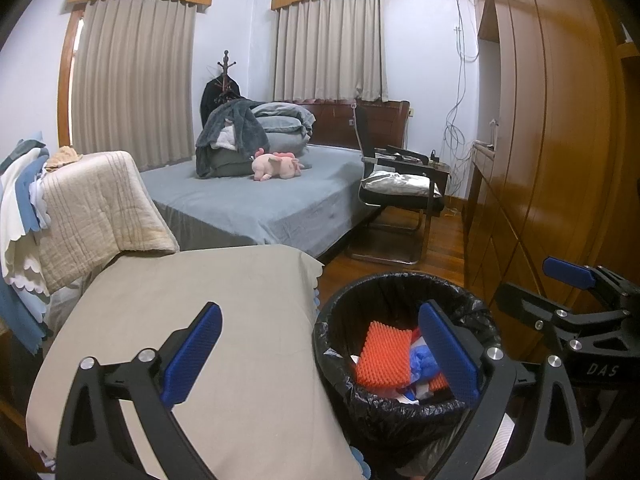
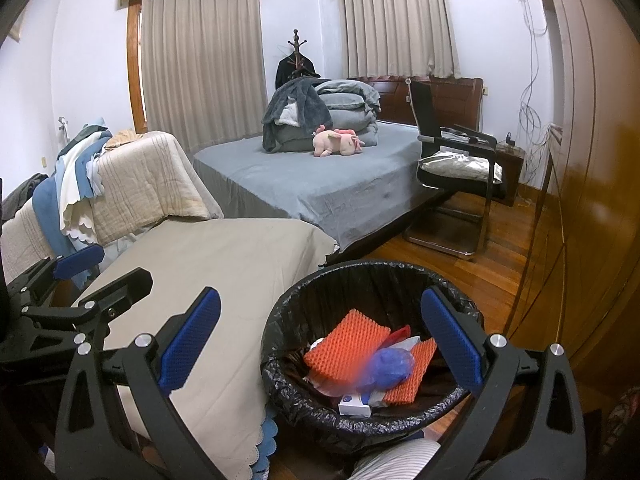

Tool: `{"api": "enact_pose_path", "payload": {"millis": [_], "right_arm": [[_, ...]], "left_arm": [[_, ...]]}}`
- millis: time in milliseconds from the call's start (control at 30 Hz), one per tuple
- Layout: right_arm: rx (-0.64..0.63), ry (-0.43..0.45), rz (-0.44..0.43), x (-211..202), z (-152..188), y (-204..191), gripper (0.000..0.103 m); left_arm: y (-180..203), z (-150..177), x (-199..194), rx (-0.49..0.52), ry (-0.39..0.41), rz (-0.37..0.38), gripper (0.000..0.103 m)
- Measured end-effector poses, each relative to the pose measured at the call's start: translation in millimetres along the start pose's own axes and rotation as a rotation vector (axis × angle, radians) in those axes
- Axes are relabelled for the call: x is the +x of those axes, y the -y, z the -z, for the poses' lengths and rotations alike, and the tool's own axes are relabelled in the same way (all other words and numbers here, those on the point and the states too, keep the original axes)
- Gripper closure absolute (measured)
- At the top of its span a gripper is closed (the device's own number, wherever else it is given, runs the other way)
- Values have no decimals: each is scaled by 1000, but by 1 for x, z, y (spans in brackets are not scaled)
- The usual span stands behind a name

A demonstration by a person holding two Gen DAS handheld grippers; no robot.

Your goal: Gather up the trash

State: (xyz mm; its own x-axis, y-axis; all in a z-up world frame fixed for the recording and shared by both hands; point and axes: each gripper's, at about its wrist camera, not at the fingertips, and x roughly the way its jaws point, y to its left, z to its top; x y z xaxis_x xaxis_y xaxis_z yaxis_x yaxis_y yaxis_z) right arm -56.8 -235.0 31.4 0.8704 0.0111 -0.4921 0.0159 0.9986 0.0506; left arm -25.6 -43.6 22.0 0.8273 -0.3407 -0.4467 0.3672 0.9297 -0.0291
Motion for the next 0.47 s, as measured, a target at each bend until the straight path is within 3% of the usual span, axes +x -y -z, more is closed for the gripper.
{"api": "enact_pose_path", "payload": {"millis": [467], "right_arm": [[-1,-3,-1,0,-1,0,5]], "left_arm": [[-1,8,2,-5,-9,-1,6]]}}
